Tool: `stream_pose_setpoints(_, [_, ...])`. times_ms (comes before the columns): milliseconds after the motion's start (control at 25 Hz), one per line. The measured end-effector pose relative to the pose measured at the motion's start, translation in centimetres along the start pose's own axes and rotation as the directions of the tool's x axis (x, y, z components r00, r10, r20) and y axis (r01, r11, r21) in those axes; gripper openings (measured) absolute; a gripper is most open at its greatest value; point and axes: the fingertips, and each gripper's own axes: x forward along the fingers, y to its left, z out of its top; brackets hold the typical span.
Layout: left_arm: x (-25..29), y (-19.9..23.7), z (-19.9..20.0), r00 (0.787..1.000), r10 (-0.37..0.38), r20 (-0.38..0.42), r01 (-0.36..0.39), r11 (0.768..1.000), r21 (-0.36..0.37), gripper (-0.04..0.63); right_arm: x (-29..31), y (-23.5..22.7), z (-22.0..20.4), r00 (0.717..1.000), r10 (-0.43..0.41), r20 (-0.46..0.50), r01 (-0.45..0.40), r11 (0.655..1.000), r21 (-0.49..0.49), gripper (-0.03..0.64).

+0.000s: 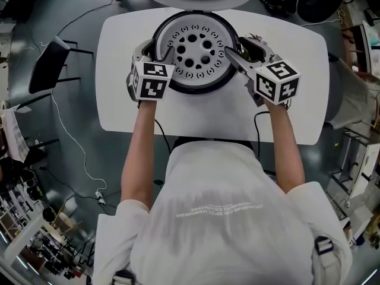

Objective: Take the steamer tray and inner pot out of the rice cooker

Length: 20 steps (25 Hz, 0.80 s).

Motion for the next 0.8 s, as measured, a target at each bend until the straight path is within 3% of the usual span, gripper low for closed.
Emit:
stream_pose_setpoints(360, [0.2, 0.7, 0.4, 1.000, 0.006, 0.013, -0.007, 1.000, 0.009, 0.185, 0.7, 0.2, -0.3, 1.000, -0.011, -0.019, 0.011, 1.000, 0.015, 0.229])
stream_pose_setpoints(800, [-0.1, 1.5, 1.7, 0.999, -0.020, 0.025, 0.018, 0.995, 0.095, 0.150, -0.3, 0.7, 0.4, 0.998, -0.056, 0.002, 0.056, 0.998, 0.032, 0.229])
